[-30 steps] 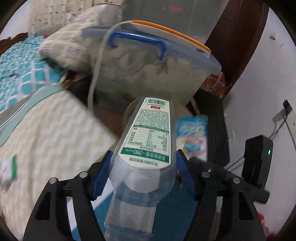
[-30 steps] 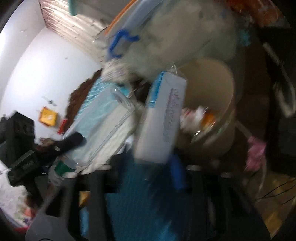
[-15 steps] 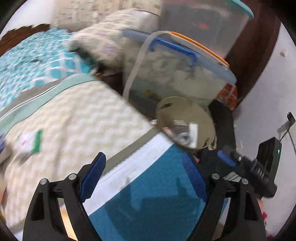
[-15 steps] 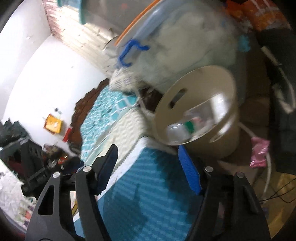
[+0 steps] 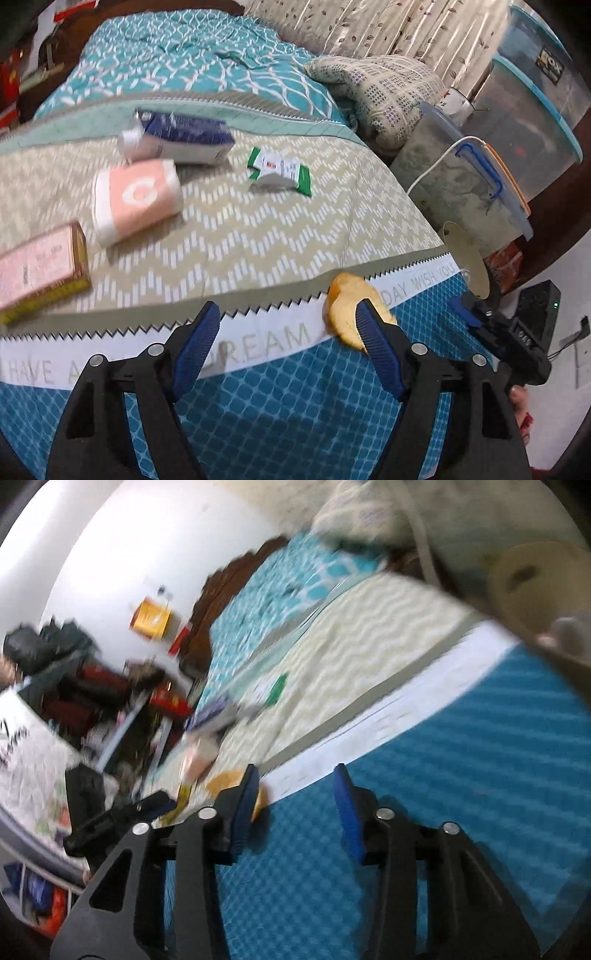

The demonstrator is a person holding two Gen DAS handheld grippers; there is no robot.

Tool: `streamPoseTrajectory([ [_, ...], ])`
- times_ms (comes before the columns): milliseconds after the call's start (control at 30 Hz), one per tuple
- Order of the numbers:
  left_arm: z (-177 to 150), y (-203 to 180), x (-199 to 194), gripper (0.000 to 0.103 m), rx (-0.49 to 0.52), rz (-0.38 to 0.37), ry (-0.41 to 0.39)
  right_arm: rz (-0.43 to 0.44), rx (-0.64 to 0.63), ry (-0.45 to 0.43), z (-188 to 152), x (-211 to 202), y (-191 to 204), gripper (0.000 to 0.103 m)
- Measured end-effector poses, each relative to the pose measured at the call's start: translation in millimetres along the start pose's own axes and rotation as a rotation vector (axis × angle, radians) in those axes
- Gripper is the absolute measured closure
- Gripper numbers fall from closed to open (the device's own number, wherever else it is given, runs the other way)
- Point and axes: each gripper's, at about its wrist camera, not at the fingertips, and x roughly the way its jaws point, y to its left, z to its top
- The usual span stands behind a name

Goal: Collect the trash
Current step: 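Lower the left gripper onto the orange peel on the bed and close it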

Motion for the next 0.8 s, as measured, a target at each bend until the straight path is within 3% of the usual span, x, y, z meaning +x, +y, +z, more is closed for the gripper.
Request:
streamPoseTrajectory([
  [167,-2.0,-8.1,19.3,0.035,0.041,-0.069,0.042,-0.039,-0.163,0.115,-13.1,37.8,39.3,0.066],
  [333,0.7,-21.2,50.7,0.039,0.071,-0.105,0.094,-0.187,-0.335,0.189,-26.8,68.3,57.4,0.07],
  [367,1.4,-26.2,58.6,0.046,0.085,-0.105,0.108,-0.206,-0.349,0.197,-28.8,72.0,58.0,0.07],
  [433,2.8,-33.5,72.3,0.071,0.104,-0.112,0.136,-0.206,-0.348,0.201,-28.3,71.5,54.6,0.071],
  [467,2.3,-37.0,78.6,0.096,0.114,-0.117,0.153,-0.193,-0.338,0.201,-26.1,71.2,52.9,0.07],
  [667,4.7,-22.3,68.3,0.098,0.082,-0.152,0.116,-0.108,-0.196,0.14,16.2,67.9,38.4,0.068],
  [767,4.7,0.7,55.1,0.098,0.047,-0.136,0.076,-0.085,-0.174,0.133,52.8,95.4,38.5,0.068],
  [800,4.2,10.7,53.1,0.098,0.031,-0.126,0.067,-0.084,-0.167,0.136,61.7,105.5,39.8,0.061],
])
